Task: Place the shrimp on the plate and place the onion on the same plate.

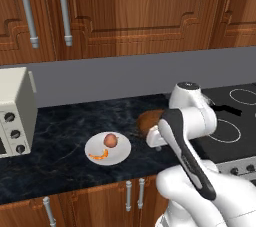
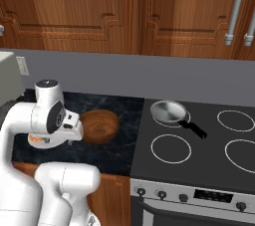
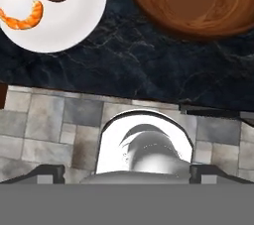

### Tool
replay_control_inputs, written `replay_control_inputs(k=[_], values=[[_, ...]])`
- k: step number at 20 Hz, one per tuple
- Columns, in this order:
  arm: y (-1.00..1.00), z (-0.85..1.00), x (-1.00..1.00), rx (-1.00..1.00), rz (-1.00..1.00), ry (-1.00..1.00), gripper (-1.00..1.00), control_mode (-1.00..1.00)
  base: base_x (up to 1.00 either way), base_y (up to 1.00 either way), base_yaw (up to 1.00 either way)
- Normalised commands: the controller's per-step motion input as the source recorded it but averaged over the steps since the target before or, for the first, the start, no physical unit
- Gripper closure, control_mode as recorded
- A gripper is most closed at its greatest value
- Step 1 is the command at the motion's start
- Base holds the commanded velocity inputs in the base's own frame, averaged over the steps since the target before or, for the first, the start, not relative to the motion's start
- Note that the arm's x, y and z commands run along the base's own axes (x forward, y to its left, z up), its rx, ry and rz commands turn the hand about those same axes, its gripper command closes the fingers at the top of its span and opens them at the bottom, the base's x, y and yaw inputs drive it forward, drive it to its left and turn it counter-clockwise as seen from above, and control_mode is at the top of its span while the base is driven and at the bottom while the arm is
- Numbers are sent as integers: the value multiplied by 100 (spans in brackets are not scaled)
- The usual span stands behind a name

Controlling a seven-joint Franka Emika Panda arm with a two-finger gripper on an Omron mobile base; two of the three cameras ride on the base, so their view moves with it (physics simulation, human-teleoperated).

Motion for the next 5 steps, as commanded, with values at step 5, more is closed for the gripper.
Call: replay_control_inputs(k=[5], values=[[-11, 49, -18, 0, -17, 0, -100, -100, 0, 0, 0]])
